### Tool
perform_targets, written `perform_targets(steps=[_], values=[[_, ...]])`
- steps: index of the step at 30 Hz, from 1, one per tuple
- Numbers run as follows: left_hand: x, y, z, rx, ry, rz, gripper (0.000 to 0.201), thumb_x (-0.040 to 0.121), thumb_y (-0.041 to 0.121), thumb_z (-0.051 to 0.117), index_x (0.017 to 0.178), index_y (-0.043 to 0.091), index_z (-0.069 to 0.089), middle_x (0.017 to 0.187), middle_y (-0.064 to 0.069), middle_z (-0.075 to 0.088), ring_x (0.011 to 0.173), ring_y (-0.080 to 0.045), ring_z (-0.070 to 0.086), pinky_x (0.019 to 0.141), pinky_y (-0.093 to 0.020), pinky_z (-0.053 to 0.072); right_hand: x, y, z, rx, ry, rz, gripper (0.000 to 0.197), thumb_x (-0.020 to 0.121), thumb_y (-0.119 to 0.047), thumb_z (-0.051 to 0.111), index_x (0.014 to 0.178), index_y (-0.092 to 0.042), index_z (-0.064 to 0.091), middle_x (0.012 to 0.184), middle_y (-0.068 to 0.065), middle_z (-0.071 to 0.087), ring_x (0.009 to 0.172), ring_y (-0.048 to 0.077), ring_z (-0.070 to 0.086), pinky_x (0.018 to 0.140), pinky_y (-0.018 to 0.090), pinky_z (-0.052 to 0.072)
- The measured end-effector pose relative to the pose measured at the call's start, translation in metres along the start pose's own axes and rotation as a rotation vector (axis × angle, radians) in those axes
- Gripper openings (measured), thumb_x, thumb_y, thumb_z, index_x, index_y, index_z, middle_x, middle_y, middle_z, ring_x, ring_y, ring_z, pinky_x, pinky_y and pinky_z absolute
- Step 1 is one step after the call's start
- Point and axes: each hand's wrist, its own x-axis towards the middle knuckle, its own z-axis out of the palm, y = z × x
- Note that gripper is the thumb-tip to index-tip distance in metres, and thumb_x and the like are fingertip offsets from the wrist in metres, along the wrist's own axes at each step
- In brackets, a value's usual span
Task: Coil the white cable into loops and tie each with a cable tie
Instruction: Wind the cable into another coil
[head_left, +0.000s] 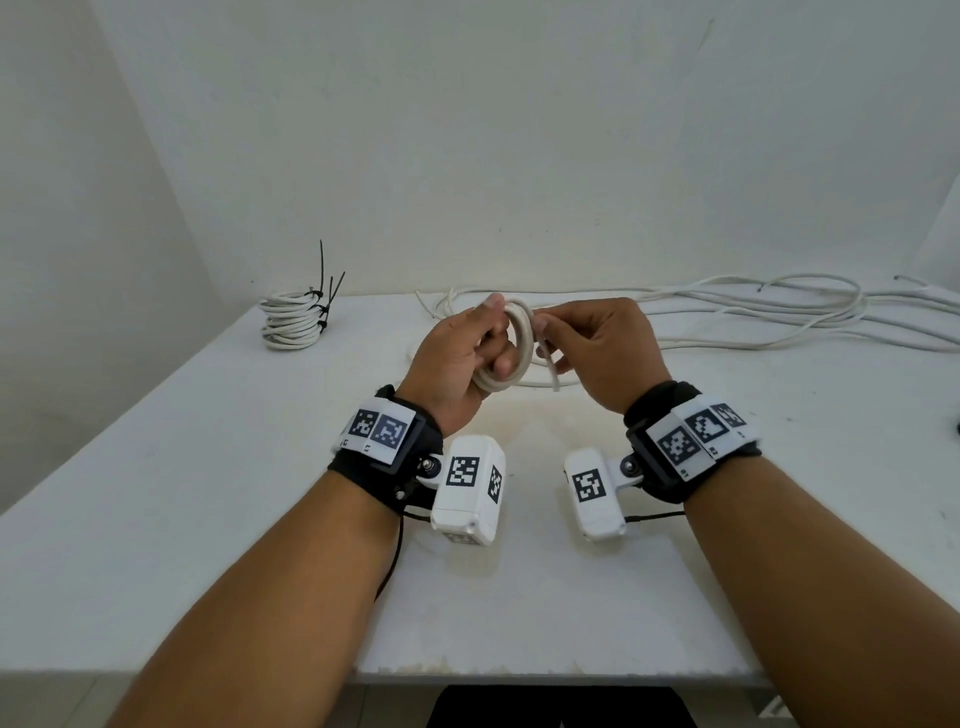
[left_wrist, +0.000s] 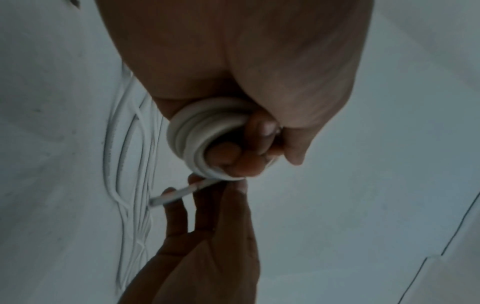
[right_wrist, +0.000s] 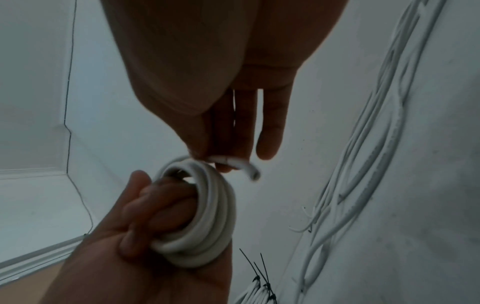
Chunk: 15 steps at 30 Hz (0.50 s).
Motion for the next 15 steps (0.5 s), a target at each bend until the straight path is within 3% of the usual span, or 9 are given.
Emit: perform_targets(steps=[3, 8, 10, 12, 15], values=[[0.001, -0.004, 0.005, -0.020, 0.064, 0.055, 0.039, 0.103, 0.029, 0.043, 0.066, 0.014, 0.040, 0.043, 0.004, 0.030, 0.050, -0.013, 0.044, 0.057, -0.022, 0.043, 0.000, -0.002, 0.005, -0.007, -0.030, 0.022, 0.017, 0.095, -0.023, 0.063, 0.098, -0.016, 0.079, 0.079, 0.003, 0.076, 0.075, 0.020, 0.072, 0.062, 0.035, 0.061], [0.000, -0.006, 0.007, -0.140, 0.076, 0.066, 0.042, 0.101, 0.028, 0.044, 0.062, 0.013, 0.044, 0.041, 0.004, 0.030, 0.053, -0.013, 0.044, 0.066, -0.023, 0.047, -0.003, -0.010, 0.009, 0.041, -0.099, 0.018, 0.017, 0.095, -0.024, 0.064, 0.100, -0.038, 0.073, 0.083, -0.005, 0.077, 0.084, 0.023, 0.072, 0.065, 0.041, 0.062], [0.001, -0.007, 0.005, -0.162, 0.060, 0.057, 0.040, 0.099, 0.031, 0.045, 0.063, 0.013, 0.041, 0.040, 0.004, 0.030, 0.052, -0.013, 0.045, 0.066, -0.024, 0.048, -0.003, -0.010, 0.011, -0.017, -0.129, 0.021, 0.017, 0.097, -0.027, 0.059, 0.096, -0.034, 0.074, 0.081, -0.003, 0.076, 0.081, 0.025, 0.072, 0.064, 0.042, 0.061], [0.001, -0.008, 0.004, -0.176, 0.039, 0.056, 0.040, 0.096, 0.034, 0.046, 0.063, 0.013, 0.038, 0.039, 0.004, 0.029, 0.051, -0.014, 0.045, 0.063, -0.028, 0.050, -0.002, -0.008, 0.013, -0.101, -0.180, 0.023, 0.028, 0.101, -0.032, 0.051, 0.090, -0.020, 0.074, 0.081, 0.005, 0.074, 0.075, 0.029, 0.070, 0.064, 0.046, 0.060], [0.000, -0.007, 0.004, -0.171, 0.009, 0.070, 0.043, 0.098, 0.035, 0.044, 0.059, 0.016, 0.043, 0.039, 0.004, 0.030, 0.053, -0.015, 0.047, 0.061, -0.032, 0.048, -0.001, -0.005, 0.015, -0.125, -0.221, 0.003, 0.037, 0.103, -0.032, 0.045, 0.087, -0.009, 0.068, 0.080, 0.011, 0.070, 0.071, 0.028, 0.066, 0.064, 0.045, 0.058]])
